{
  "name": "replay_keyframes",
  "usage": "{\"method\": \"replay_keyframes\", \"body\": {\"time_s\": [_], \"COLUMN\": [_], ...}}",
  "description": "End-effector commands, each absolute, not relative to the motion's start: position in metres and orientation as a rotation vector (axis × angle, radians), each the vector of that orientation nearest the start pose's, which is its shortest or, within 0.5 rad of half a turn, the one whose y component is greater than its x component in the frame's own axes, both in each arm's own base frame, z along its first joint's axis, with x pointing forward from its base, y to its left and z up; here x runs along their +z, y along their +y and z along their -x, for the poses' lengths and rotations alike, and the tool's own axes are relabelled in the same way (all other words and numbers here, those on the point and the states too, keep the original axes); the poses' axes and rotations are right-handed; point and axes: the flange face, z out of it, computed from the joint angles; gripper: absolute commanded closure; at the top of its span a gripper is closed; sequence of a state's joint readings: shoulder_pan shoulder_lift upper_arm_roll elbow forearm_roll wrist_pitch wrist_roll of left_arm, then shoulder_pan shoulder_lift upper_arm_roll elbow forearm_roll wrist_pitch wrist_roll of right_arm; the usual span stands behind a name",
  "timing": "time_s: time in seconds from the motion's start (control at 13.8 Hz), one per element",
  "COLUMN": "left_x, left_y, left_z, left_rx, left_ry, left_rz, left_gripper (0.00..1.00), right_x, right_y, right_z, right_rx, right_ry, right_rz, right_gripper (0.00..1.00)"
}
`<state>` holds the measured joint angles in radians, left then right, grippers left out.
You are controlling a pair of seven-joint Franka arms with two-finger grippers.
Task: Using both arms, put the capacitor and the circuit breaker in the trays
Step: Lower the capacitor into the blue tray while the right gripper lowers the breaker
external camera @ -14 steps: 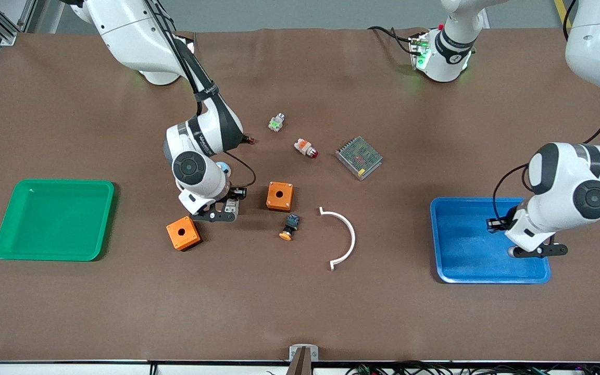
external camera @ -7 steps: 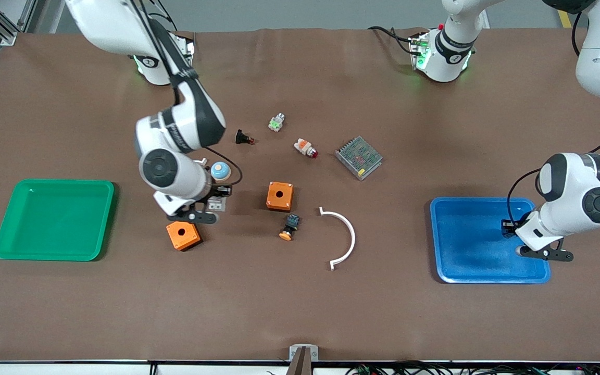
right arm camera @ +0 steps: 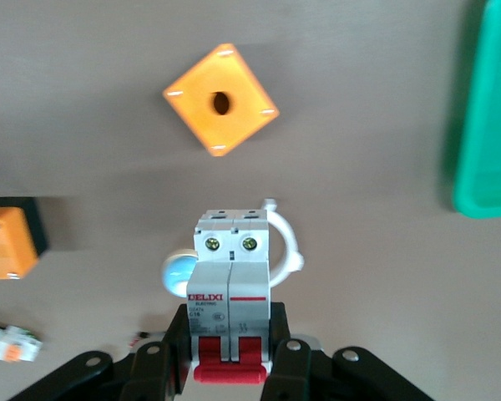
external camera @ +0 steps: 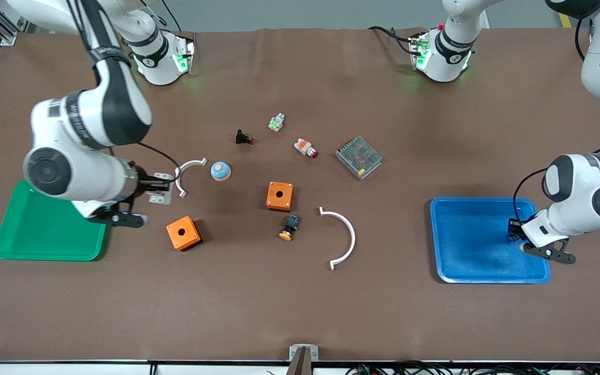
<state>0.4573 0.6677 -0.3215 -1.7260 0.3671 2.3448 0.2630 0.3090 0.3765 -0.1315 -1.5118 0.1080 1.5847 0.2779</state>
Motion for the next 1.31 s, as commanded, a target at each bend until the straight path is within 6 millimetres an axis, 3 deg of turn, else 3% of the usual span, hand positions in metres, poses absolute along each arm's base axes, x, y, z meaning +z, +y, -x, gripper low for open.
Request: {"method": "replay_keyframes", "body": {"time_s": [0.0, 0.07, 0.22, 0.36, 0.51, 0.8, 1.02, 1.09, 1.23], "left_x": [0.216, 0.221, 0.244, 0.28, 0.341, 0.453, 0.526, 0.546, 0.561], "left_y": [0.117, 0.116, 0.106, 0.079, 0.048, -0.001, -0.004, -0.004, -0.007], "left_z": [-0.664, -0.665, -0.669, -0.672, -0.679, -0.674, -0.658, -0.653, -0.643], "left_rx": [-0.014, -0.025, -0.064, -0.1, -0.076, -0.044, -0.04, -0.041, -0.022], "left_ry": [0.52, 0.52, 0.516, 0.451, 0.379, 0.162, 0.041, 0.019, 0.015], "left_rz": [3.033, 3.033, 3.025, 3.07, 3.094, 3.096, 3.116, 3.148, 3.148], "left_gripper": [0.21, 0.0, 0.0, 0.0, 0.0, 0.0, 0.0, 0.0, 0.0], "right_x": [0.434, 0.429, 0.425, 0.417, 0.401, 0.361, 0.322, 0.311, 0.287], "right_y": [0.057, 0.023, -0.031, -0.082, -0.128, -0.183, -0.214, -0.221, -0.231], "right_z": [-0.63, -0.633, -0.634, -0.636, -0.638, -0.631, -0.616, -0.61, -0.6], "right_rx": [0.496, 0.498, 0.486, 0.444, 0.403, 0.333, 0.293, 0.292, 0.296], "right_ry": [0.08, 0.05, 0.013, -0.029, -0.089, -0.106, -0.038, -0.023, 0.007], "right_rz": [3.09, 3.073, 3.065, 3.092, 3.088, 3.154, 3.166, 3.167, 3.163], "right_gripper": [0.85, 0.85, 0.85, 0.85, 0.85, 0.85, 0.85, 0.85, 0.85]}}
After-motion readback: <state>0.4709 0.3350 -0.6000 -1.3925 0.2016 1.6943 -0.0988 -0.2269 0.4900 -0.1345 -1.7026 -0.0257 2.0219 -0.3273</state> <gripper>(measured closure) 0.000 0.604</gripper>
